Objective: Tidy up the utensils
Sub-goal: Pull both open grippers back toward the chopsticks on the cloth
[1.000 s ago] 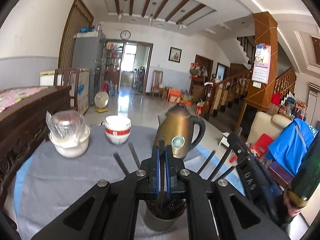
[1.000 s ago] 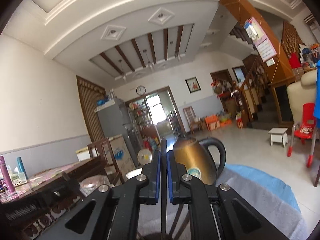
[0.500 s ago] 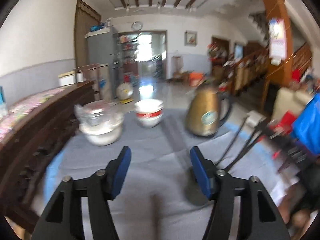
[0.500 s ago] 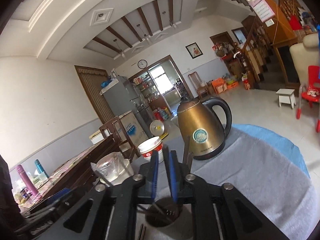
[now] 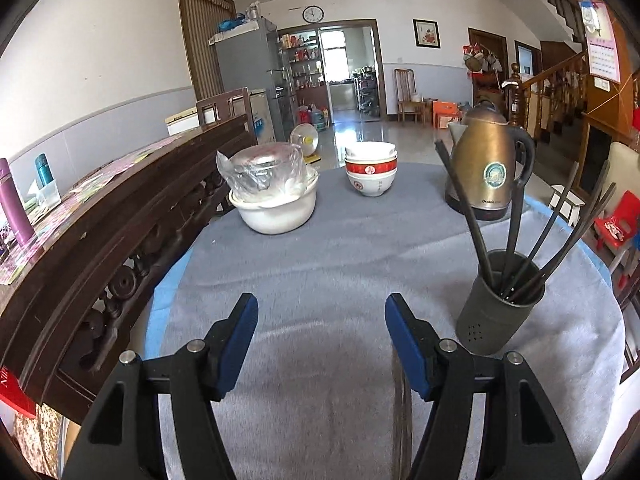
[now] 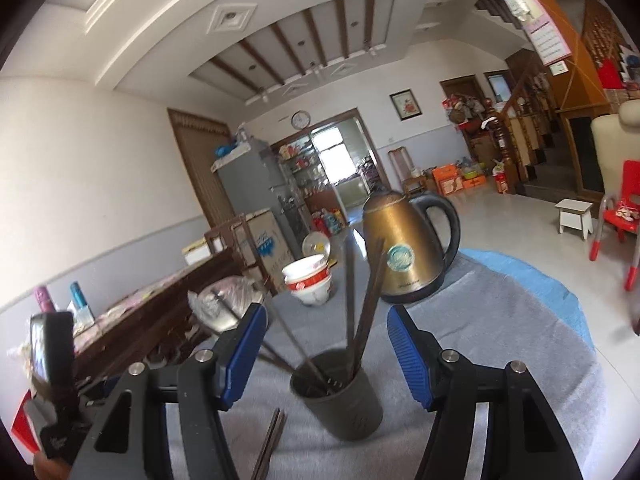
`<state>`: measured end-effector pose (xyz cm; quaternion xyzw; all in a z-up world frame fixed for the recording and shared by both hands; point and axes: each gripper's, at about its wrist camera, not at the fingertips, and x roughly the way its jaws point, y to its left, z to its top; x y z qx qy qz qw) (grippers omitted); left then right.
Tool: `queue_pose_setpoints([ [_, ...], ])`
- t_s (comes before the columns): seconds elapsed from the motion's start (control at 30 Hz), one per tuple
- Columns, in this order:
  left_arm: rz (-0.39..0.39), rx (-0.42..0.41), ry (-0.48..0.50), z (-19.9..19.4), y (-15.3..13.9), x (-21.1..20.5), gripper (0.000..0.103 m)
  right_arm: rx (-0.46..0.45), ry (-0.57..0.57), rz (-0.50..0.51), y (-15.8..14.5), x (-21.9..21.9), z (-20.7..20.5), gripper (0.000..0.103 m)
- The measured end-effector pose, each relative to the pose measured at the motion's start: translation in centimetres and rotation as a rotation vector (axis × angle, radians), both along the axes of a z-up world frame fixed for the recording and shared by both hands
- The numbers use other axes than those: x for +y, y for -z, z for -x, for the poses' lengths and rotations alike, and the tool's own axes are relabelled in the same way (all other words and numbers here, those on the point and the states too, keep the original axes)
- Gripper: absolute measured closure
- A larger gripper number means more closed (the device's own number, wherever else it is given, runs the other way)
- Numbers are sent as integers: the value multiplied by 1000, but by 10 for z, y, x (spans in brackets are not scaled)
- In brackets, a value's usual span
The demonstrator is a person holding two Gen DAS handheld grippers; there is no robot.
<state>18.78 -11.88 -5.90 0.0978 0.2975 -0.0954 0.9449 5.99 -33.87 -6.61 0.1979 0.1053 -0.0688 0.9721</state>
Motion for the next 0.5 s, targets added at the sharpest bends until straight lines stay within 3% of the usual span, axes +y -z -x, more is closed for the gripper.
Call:
queue_pose_setpoints([
  [0.23, -6, 13, -6, -2, 3, 2, 36, 84, -75, 14, 21, 23, -9, 60],
  [0.5, -6, 42, -13, -2, 11, 9, 36, 169, -142, 15, 43, 42, -17, 63],
])
